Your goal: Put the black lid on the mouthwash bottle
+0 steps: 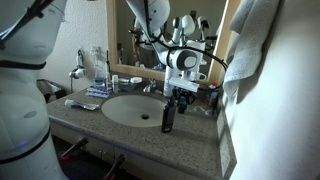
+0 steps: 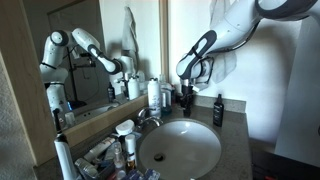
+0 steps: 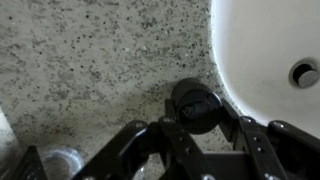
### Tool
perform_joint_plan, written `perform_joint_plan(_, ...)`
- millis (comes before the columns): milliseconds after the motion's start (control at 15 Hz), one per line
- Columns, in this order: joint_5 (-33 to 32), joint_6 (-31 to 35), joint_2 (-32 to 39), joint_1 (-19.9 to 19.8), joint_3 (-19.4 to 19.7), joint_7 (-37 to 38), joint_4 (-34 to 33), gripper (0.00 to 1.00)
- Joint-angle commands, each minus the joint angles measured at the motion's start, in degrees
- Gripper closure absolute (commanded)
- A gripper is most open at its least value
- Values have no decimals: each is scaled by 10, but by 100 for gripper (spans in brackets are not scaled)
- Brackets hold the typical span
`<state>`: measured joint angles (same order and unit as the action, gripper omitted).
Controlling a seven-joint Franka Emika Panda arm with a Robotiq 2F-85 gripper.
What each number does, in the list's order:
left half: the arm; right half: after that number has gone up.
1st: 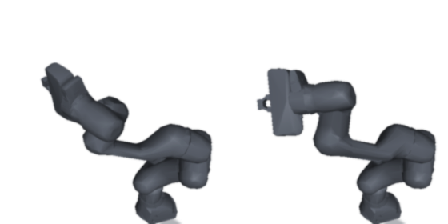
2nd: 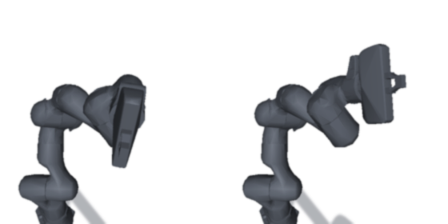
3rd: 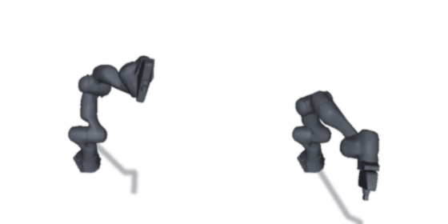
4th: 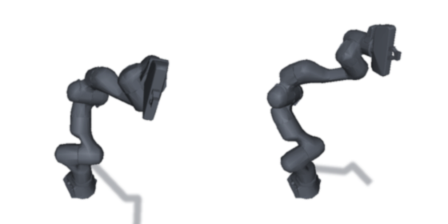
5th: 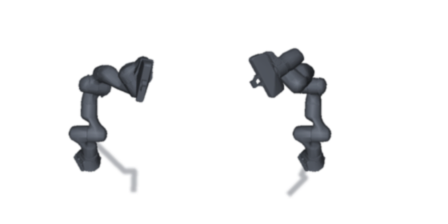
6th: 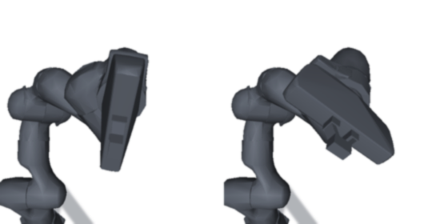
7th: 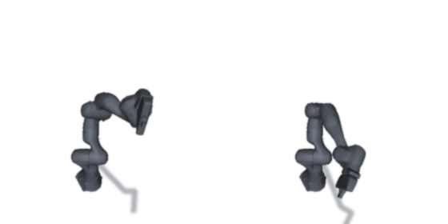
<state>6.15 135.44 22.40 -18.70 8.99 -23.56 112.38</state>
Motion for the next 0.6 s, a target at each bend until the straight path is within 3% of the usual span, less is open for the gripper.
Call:
perform_joint_plan(0, 13, -11, 8, -17, -14, -19, -22, 80)
perform_joint_plan(200, 2, -40, -1, -14, -10, -4, -34, 80)
perform_joint_plan(533, -36, -156, -53, 1, 7, 28, -86, 80)
